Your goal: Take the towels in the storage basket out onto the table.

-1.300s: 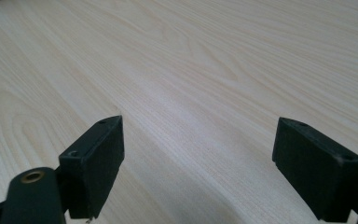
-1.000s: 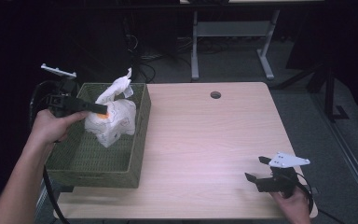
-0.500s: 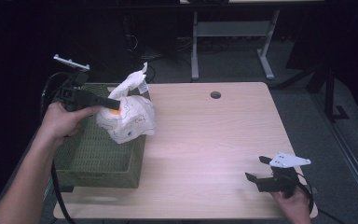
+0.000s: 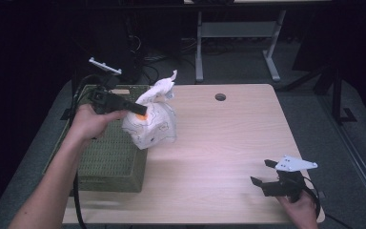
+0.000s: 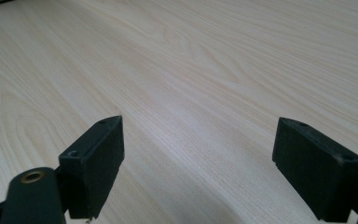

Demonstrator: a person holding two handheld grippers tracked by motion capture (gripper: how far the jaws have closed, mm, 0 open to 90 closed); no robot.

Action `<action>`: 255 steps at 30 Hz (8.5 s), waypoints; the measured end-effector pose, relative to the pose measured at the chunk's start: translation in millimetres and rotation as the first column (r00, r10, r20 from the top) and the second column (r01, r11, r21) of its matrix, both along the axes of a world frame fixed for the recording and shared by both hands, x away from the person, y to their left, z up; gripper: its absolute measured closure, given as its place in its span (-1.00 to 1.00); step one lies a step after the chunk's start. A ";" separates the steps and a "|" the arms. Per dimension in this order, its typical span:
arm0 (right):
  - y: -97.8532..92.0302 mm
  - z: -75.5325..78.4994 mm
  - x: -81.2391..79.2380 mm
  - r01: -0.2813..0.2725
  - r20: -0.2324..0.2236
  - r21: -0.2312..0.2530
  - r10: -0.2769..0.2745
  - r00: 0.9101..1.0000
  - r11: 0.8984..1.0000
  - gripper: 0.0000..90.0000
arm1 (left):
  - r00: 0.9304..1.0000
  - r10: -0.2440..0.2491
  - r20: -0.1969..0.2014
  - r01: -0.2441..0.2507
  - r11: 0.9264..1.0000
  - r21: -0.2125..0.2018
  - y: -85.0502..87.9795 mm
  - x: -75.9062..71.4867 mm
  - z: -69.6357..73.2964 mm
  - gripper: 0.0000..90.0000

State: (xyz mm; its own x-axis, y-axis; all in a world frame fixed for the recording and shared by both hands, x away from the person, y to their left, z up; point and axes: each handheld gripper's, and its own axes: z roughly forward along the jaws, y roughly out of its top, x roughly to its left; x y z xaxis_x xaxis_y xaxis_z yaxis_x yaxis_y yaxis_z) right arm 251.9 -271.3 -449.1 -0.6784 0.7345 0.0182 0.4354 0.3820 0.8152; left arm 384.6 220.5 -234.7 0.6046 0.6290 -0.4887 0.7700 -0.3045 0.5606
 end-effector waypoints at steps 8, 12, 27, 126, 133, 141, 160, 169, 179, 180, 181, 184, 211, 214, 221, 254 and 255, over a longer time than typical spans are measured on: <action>-0.9 1.3 -0.9 0.004 -0.002 0.005 -0.004 1.000 1.000 -0.64 | 0.999 -0.034 -0.012 0.034 0.999 -0.011 -24.6 3.1 -10.4 0.77; -0.8 1.4 -0.9 0.005 -0.004 0.006 -0.005 1.000 1.000 -0.64 | 0.999 -0.049 -0.024 0.048 0.999 -0.010 -36.5 4.8 -16.7 0.77; -2.8 0.0 1.2 -0.002 -0.002 0.010 0.002 1.000 1.000 -0.64 | 0.994 -0.091 -0.068 0.092 0.996 0.009 -86.4 15.7 -50.8 0.77; -3.3 3.1 5.2 -0.005 -0.003 0.001 0.005 1.000 1.000 -0.65 | 0.998 -0.013 -0.060 0.018 0.997 0.077 -156.4 27.8 -137.1 0.00; -4.0 3.0 5.7 -0.001 -0.005 0.003 0.002 1.000 1.000 -0.65 | 0.999 -0.014 -0.044 0.017 0.997 0.070 -150.9 22.0 -132.8 -0.04; -4.6 2.8 6.8 -0.001 -0.008 0.003 0.001 1.000 1.000 -0.65 | 1.000 -0.018 -0.020 0.019 0.998 0.060 -144.7 12.0 -129.0 -0.10; -5.7 2.9 6.2 0.004 -0.010 0.002 -0.004 1.000 1.000 -0.66 | 1.000 -0.013 0.012 0.013 0.998 0.054 -129.7 -11.7 -125.3 -0.14; -5.0 2.6 6.0 0.004 -0.012 -0.004 -0.004 1.000 1.000 -0.66 | 1.000 -0.019 0.010 0.018 0.998 0.062 -122.6 -21.6 -129.5 -0.16; -4.7 1.8 6.4 0.005 -0.018 -0.005 -0.006 1.000 1.000 -0.66 | 0.999 -0.022 0.027 0.021 0.998 0.062 -116.7 -34.5 -133.6 -0.20; -4.7 1.8 6.4 0.005 -0.018 -0.005 -0.006 1.000 1.000 -0.66 | 0.999 -0.023 0.028 0.021 0.998 0.062 -116.6 -35.6 -133.7 -0.21; -4.5 1.6 6.4 0.006 -0.017 -0.005 -0.006 1.000 1.000 -0.66 | 0.999 -0.024 0.030 0.022 0.998 0.061 -116.8 -37.2 -133.9 -0.21; -4.3 1.4 6.5 0.005 -0.017 -0.009 -0.005 1.000 1.000 -0.66 | 0.999 -0.028 0.037 0.025 0.998 0.063 -117.2 -41.6 -134.2 -0.25; -2.7 0.0 5.7 0.003 -0.025 -0.013 -0.004 1.000 1.000 -0.66 | 0.998 -0.060 0.034 0.059 0.998 0.018 -105.4 -80.4 -158.3 -0.35; -2.6 -0.5 5.6 0.004 -0.025 -0.013 -0.004 1.000 1.000 -0.66 | 0.997 -0.066 0.027 0.066 0.998 0.003 -104.5 -84.8 -161.9 -0.35; -2.9 -1.3 5.4 0.003 -0.026 -0.018 -0.004 1.000 1.000 -0.66 | 0.996 -0.077 0.040 0.077 0.997 0.013 -104.9 -96.3 -167.5 -0.36; -3.7 -4.4 2.6 0.005 -0.027 -0.023 -0.006 1.000 1.000 -0.67 | 0.993 -0.109 0.048 0.107 0.993 0.047 -99.1 -116.9 -193.0 -0.40; -4.1 -4.4 2.4 0.006 -0.028 -0.023 -0.007 1.000 1.000 -0.67 | 0.993 -0.108 0.050 0.106 0.993 0.047 -99.0 -117.4 -193.2 -0.41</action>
State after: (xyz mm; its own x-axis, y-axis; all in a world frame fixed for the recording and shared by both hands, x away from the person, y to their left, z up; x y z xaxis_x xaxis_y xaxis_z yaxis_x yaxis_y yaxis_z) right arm 254.3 -275.4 -453.5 -0.6729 0.7395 0.0202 0.4609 0.3977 0.7933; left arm 267.3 121.4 -427.9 0.6938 0.5793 -0.4279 0.7014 -0.4088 0.5838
